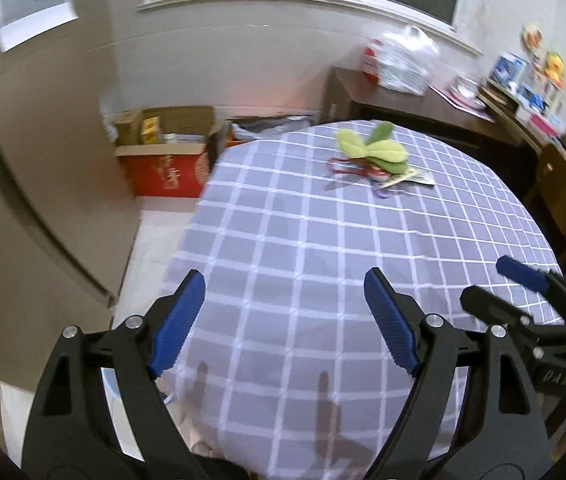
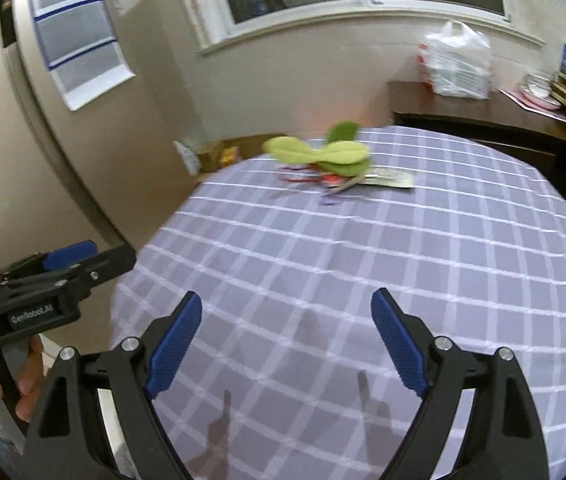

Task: Collect trash
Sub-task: 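Move both tools back to the table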

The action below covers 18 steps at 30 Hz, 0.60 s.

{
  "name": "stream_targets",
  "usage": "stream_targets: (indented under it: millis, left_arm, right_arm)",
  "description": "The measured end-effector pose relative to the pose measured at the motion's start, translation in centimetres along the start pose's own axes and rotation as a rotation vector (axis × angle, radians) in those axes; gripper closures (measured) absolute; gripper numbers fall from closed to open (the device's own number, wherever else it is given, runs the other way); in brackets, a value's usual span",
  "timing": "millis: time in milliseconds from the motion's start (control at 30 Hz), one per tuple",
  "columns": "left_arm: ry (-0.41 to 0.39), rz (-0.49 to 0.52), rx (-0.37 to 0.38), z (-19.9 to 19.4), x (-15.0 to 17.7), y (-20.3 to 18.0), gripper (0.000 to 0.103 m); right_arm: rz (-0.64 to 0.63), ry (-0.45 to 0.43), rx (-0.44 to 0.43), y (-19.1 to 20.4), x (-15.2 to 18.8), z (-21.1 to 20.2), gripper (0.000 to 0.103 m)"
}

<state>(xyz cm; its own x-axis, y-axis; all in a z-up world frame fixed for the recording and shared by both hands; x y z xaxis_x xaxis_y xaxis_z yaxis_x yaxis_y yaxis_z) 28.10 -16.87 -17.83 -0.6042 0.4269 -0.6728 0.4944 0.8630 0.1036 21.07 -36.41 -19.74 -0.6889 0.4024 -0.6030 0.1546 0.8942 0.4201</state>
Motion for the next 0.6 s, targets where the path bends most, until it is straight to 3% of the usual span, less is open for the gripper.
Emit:
stream_targets:
  millis: [200,433,600]
  left_arm:
    - [0.014,0.047,0.045,4.0,-3.3,-2.1,0.022]
    - [0.020,0.055,0.051,8.0,-6.4,-2.5,0.022]
    - [0.010,0.067,0.057,10.2,-8.0,-2.6,0.022]
  right_arm:
    - [-0.022,0.011,0.081,-3.9,-4.2,2.0,0.018]
    - [-0.110,0.038,0.203,-6.9,-7.9,7.3,0.018]
    - [-0.155,0.046,0.223,-8.2,-10.2,10.6,0.018]
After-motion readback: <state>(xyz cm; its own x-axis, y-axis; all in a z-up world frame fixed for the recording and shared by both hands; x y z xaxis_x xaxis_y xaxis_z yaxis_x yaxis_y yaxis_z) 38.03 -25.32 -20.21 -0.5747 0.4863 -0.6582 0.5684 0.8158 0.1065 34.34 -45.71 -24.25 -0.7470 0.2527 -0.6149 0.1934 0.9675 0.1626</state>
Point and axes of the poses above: each gripper's, at about its wrist camera, not at the fingertips, and z roughly the way its jaws point, y to its left, x to its underside, the point moved 6 cm from there along z, roughly the way its jaws point, and after that the axes turned 15 degrees about z, right-handed, at the moved point
